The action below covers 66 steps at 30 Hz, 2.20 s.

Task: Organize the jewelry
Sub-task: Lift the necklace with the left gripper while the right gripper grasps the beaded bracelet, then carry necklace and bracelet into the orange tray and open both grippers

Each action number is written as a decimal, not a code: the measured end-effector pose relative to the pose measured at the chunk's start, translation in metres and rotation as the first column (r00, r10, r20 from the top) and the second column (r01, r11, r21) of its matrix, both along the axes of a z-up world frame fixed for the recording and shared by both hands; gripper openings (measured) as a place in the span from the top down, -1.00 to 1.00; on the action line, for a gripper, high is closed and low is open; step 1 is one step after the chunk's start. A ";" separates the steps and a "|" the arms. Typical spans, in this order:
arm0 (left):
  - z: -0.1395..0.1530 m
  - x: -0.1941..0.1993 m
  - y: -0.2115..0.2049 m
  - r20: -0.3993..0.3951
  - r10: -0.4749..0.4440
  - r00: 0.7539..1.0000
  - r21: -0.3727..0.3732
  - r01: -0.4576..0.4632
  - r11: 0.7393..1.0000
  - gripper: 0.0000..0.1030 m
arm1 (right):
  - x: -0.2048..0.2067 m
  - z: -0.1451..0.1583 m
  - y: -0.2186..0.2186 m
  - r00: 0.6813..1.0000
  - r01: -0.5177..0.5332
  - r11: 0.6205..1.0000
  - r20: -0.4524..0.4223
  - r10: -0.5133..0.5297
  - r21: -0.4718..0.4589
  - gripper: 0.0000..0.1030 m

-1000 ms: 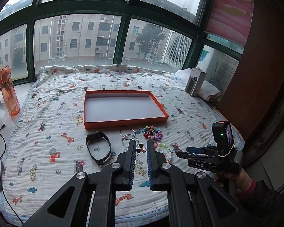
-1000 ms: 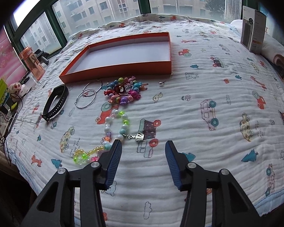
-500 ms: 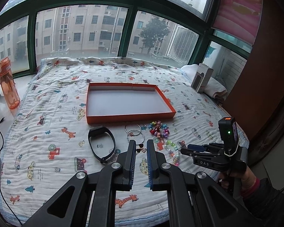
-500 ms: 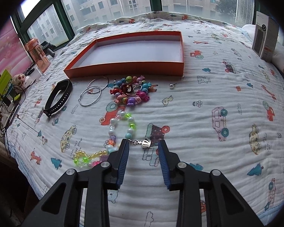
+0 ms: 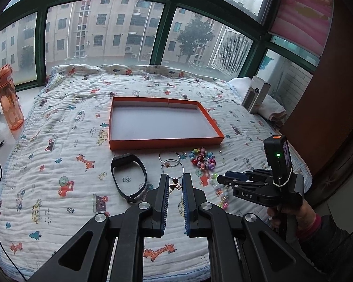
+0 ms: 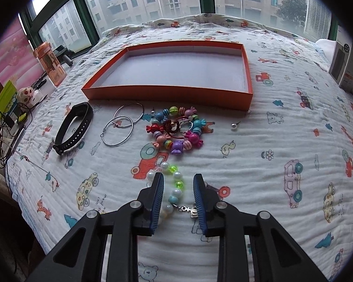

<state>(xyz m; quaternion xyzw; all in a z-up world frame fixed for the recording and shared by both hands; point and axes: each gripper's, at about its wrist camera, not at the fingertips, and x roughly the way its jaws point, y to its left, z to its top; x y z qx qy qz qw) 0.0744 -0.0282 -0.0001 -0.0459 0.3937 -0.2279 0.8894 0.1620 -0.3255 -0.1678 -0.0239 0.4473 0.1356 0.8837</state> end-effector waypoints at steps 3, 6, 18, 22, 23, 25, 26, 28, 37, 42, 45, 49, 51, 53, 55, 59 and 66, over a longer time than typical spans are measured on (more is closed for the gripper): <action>-0.003 0.004 0.002 -0.006 0.004 1.000 0.000 -0.004 1.000 0.78 | 0.006 -0.002 0.003 0.999 -0.033 0.999 -0.005 0.032 -0.027 0.52; -0.006 0.007 0.003 -0.012 0.007 1.000 0.000 -0.007 1.000 0.78 | 0.011 -0.004 0.004 0.998 -0.055 0.997 -0.015 0.054 -0.048 0.59; -0.001 0.014 0.008 0.021 0.026 0.999 0.001 -0.026 1.000 0.78 | 0.004 0.015 0.000 0.997 -0.068 0.998 0.024 0.068 -0.011 0.77; 0.012 0.011 0.010 0.061 0.027 0.998 0.002 -0.027 1.000 0.78 | -0.006 0.042 0.000 0.994 -0.076 0.997 0.077 0.075 0.013 0.77; 0.015 0.010 0.010 0.073 0.027 0.997 0.005 -0.028 1.000 0.78 | -0.008 0.047 0.001 0.993 -0.077 0.997 0.088 0.075 0.021 0.77; 0.024 0.009 0.011 0.100 0.027 0.995 0.010 -0.029 1.000 0.78 | -0.014 0.059 0.002 0.990 -0.083 0.996 0.113 0.080 0.027 0.77; 0.028 0.008 0.011 0.111 0.029 0.993 0.012 -0.030 0.999 0.78 | -0.017 0.065 0.004 0.988 -0.087 0.996 0.128 0.083 0.027 0.77; 0.038 0.010 0.011 0.130 0.026 0.991 0.009 -0.027 1.000 0.78 | -0.021 0.077 0.006 0.984 -0.090 0.996 0.156 0.085 0.025 0.77; 0.081 0.031 0.005 0.215 -0.011 0.977 0.023 0.006 1.000 0.78 | -0.019 0.128 0.007 0.961 -0.090 0.996 0.264 0.079 0.030 0.77; 0.106 0.061 0.001 0.231 -0.022 0.973 0.014 0.019 1.000 0.78 | -0.002 0.153 0.004 0.950 -0.091 0.995 0.303 0.077 0.032 0.77; 0.120 0.083 -0.004 0.250 -0.030 0.968 0.035 0.022 0.999 0.78 | 0.009 0.162 0.004 0.944 -0.085 0.996 0.322 0.073 0.025 0.77; 0.133 0.113 -0.009 0.279 -0.033 0.960 0.055 0.018 0.998 0.78 | 0.028 0.168 0.006 0.941 -0.080 0.997 0.331 0.070 0.017 0.77; 0.134 0.131 -0.012 0.278 -0.029 0.960 0.066 0.011 0.998 0.78 | 0.036 0.168 0.006 0.942 -0.077 0.997 0.329 0.067 0.018 0.77; 0.130 0.149 -0.014 0.267 -0.024 0.963 0.071 0.005 0.997 0.78 | 0.047 0.164 0.007 0.944 -0.072 0.997 0.323 0.062 0.020 0.77; 0.122 0.168 -0.018 0.248 -0.026 0.968 0.083 0.005 0.996 0.78 | 0.058 0.158 0.007 0.948 -0.062 0.998 0.313 0.055 0.015 0.77; 0.098 0.198 -0.025 0.207 -0.028 0.978 0.105 0.006 0.994 0.78 | 0.075 0.143 0.006 0.960 -0.046 0.999 0.278 0.038 0.025 0.77; 0.031 0.233 -0.029 0.084 -0.023 0.996 0.132 0.012 0.991 0.78 | 0.095 0.106 0.005 0.979 -0.023 0.999 0.202 0.015 0.034 0.77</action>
